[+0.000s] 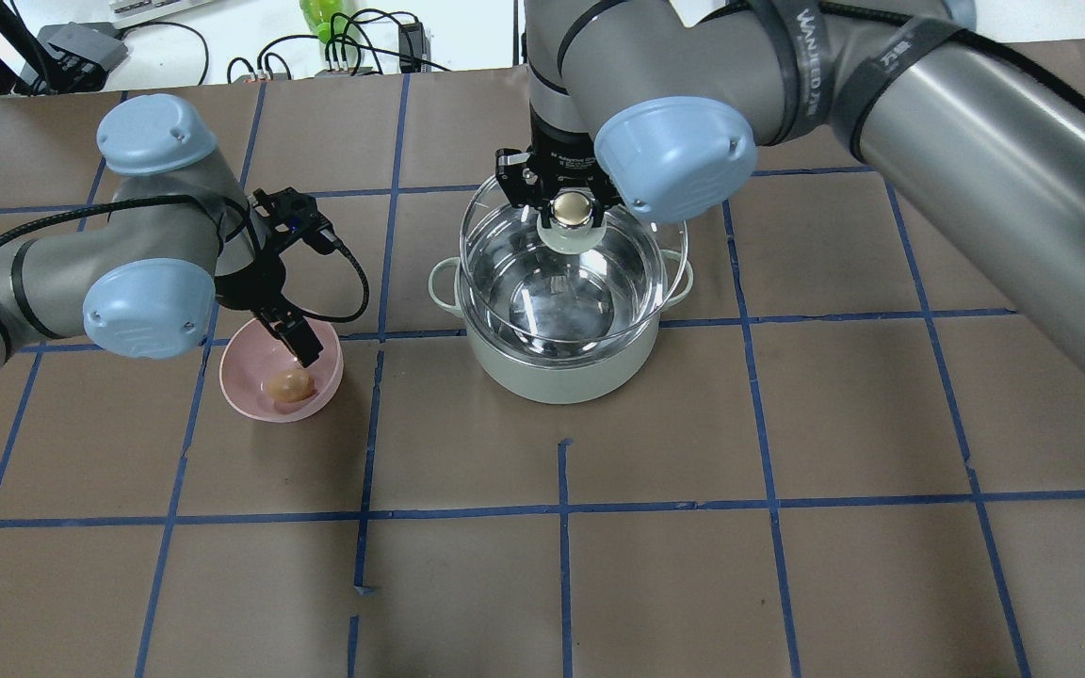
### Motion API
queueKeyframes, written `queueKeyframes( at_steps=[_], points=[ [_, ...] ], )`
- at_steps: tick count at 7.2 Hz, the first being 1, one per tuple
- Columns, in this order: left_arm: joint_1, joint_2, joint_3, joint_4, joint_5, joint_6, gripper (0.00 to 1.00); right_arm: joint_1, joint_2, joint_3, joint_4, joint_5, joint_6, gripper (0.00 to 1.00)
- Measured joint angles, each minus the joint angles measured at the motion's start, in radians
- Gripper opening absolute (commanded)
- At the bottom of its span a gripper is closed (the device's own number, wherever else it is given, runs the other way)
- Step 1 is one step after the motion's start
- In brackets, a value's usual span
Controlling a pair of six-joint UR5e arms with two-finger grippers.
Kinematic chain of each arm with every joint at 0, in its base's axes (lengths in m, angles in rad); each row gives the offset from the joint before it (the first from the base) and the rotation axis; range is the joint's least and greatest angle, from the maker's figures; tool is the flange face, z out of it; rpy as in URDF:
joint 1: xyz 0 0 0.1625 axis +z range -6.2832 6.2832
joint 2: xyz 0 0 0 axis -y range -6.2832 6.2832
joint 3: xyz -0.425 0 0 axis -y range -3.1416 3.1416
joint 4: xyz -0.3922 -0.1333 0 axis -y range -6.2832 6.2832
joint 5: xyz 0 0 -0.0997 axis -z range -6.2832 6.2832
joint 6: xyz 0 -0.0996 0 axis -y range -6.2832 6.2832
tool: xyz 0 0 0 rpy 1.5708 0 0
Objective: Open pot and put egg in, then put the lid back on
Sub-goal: 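Lift the glass lid aside with the right gripper while the left repositions over the bowl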
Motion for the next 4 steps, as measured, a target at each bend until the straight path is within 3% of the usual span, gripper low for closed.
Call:
queueKeyframes(
  at_steps=[4],
  points=[
    [0.027,-0.003,-0.069,0.04,0.012,0.153,0.99,-0.249,-0.195,0.027,0.231,0.021,-0.282,0.18]
  ],
)
